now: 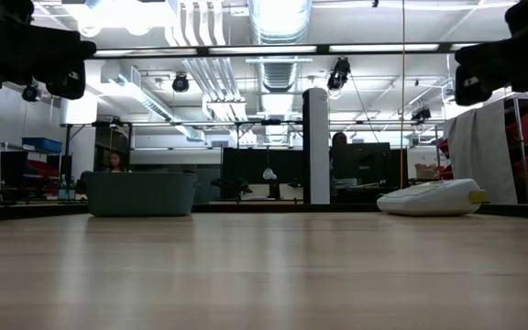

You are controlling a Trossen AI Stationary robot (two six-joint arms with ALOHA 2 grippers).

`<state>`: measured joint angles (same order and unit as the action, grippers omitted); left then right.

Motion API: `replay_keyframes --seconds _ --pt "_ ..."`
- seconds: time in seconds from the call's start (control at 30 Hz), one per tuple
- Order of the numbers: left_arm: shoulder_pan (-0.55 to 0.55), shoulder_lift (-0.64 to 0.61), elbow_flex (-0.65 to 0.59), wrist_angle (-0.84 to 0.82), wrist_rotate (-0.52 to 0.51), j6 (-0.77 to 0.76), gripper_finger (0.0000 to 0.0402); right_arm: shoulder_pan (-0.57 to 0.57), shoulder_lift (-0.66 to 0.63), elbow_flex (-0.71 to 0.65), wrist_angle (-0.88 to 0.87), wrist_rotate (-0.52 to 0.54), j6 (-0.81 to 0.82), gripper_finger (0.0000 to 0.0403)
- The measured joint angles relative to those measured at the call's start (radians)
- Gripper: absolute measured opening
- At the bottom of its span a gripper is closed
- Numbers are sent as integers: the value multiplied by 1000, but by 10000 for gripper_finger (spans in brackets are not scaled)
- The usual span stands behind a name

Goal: Sort batteries
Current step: Return to Home Position

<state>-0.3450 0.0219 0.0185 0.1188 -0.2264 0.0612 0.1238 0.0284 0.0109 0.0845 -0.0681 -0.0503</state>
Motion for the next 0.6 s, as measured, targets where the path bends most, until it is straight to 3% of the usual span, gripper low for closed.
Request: replay_keyframes --seconds 0.6 --pt "0 0 0 0 0 0 77 0 0 0 0 0 25 12"
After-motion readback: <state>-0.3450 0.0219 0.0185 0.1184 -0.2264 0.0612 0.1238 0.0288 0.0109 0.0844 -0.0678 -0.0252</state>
